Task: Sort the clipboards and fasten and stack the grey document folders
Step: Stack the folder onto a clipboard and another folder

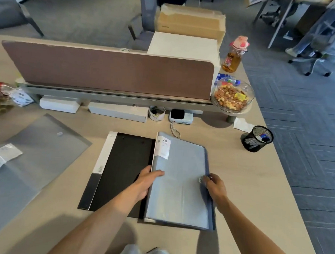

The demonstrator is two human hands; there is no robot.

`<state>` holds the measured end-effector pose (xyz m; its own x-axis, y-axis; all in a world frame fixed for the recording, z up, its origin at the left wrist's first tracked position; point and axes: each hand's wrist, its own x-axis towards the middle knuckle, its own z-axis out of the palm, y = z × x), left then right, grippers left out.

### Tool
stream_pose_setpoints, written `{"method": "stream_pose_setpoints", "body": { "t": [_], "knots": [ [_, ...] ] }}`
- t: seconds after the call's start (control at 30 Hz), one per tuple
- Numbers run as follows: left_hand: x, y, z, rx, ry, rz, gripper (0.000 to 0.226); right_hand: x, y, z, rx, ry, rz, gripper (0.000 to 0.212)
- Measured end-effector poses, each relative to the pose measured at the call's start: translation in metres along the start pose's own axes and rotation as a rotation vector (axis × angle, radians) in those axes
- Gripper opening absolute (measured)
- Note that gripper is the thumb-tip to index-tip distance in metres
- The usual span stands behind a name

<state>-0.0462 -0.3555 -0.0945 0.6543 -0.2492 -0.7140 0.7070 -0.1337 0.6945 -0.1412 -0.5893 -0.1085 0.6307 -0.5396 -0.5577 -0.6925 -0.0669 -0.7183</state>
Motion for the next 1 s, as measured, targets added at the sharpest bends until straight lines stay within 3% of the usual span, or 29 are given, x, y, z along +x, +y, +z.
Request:
{"method": "stream_pose_setpoints", "body": {
  "t": [0.13,0.33,0.4,0.53,0.8,1.0],
  "knots": [
    [-0.012,0.006,-0.051,0.002,0.037,0.039,0.030,-0.010,-0.026,0.047,0.128,-0.079,0.002,0.053],
    [-0.024,0.014,-0.136,0.115,0.205,0.139,0.016,-0.029,-0.067,0.126,0.145,-0.138,-0.012,0.026],
    [-0.023,0.020,-0.163,0.192,0.243,0.171,0.026,-0.035,-0.078,0.149,0.156,-0.129,-0.027,0.021],
    [-0.020,0.034,-0.202,0.324,0.191,0.177,0.030,-0.042,-0.086,0.187,-0.029,-0.103,0.006,0.026],
    [0.003,0.032,-0.231,0.609,0.076,0.051,0.071,-0.062,-0.080,0.214,-0.136,-0.035,-0.020,0.026],
    [0.002,0.033,-0.205,0.675,-0.023,0.057,0.052,-0.068,-0.058,0.187,-0.072,0.074,0.022,0.029]
  ]
}}
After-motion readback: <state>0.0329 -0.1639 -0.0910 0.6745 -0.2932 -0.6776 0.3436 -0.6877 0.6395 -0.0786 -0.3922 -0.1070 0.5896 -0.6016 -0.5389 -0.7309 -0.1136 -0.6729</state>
